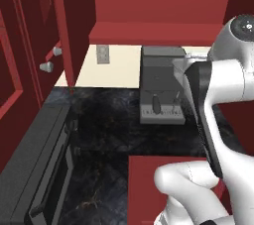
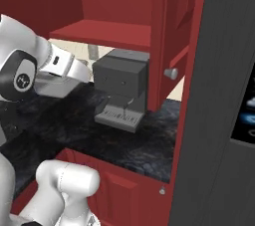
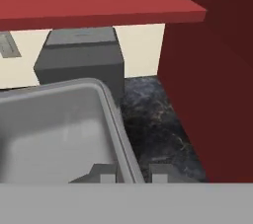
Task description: Retrieve the tupperware and aluminum foil from the cabinet and place them on the dining counter near the plate with kebab skewer and steak to prepare for storing leftovers.
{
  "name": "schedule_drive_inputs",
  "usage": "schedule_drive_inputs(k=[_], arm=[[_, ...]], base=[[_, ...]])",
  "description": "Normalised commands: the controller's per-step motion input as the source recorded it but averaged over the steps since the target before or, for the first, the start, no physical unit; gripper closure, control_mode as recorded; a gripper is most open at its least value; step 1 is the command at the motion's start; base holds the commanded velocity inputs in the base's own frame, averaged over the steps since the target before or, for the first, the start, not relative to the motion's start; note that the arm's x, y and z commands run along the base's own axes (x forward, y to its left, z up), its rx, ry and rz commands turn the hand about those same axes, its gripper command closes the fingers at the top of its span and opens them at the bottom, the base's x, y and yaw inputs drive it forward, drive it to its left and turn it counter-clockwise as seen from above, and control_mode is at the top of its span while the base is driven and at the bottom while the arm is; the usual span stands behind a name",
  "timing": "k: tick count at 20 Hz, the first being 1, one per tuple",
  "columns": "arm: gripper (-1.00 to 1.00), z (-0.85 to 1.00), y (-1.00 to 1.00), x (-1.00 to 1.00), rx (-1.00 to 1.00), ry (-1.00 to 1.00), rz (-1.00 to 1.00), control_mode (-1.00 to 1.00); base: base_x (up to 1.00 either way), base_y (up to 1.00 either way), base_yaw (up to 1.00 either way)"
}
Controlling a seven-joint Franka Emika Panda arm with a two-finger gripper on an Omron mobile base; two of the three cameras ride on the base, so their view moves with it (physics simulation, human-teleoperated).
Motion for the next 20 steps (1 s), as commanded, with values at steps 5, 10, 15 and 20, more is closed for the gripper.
schedule_drive_inputs(k=[5,10,15,20], arm=[[1.0,0.0,0.0,0.0,0.0,0.0,0.0,1.0],[1.0,0.0,0.0,0.0,0.0,0.0,0.0,1.0],[1.0,0.0,0.0,0.0,0.0,0.0,0.0,1.0],[1.0,0.0,0.0,0.0,0.0,0.0,0.0,1.0]], base=[[-1.0,0.02,0.05],[-0.95,-0.3,-0.37],[-0.33,-0.3,-0.84],[0.0,-0.28,-0.95]])
